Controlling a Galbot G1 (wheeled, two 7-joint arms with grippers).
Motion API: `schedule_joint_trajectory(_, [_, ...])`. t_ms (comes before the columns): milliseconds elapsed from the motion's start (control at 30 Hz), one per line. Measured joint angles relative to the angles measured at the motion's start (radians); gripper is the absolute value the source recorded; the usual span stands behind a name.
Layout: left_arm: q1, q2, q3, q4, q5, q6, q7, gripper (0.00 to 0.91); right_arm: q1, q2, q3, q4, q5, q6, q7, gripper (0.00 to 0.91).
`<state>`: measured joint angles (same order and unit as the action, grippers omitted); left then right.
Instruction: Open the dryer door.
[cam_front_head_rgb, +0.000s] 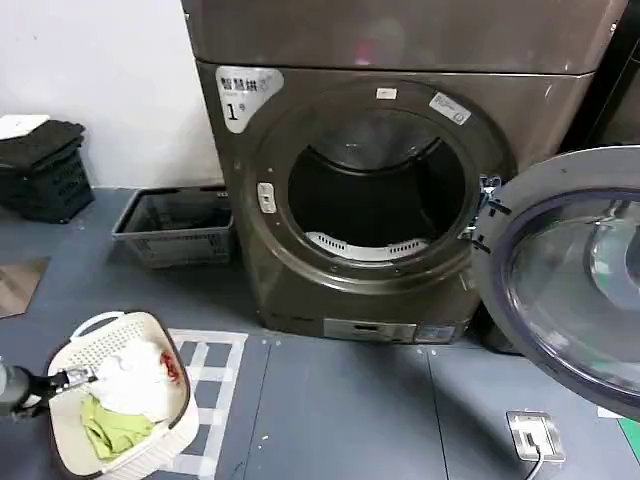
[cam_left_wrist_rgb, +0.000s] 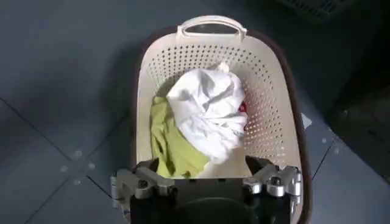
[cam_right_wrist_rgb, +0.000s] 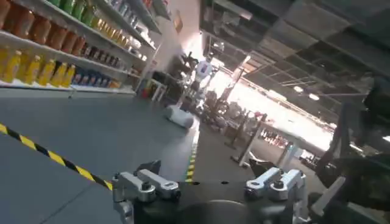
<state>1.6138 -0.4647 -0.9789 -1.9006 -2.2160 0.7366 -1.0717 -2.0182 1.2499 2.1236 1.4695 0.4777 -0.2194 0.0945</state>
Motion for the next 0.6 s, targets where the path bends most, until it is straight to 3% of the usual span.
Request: schedule_joint_trajectory(600, [0.002, -0.006, 0.013, -0.003, 0.002, 0.000, 0.001, 0.907, 0.000, 0.007, 0.006, -0.005, 0.008, 0.042, 0.013, 0.907])
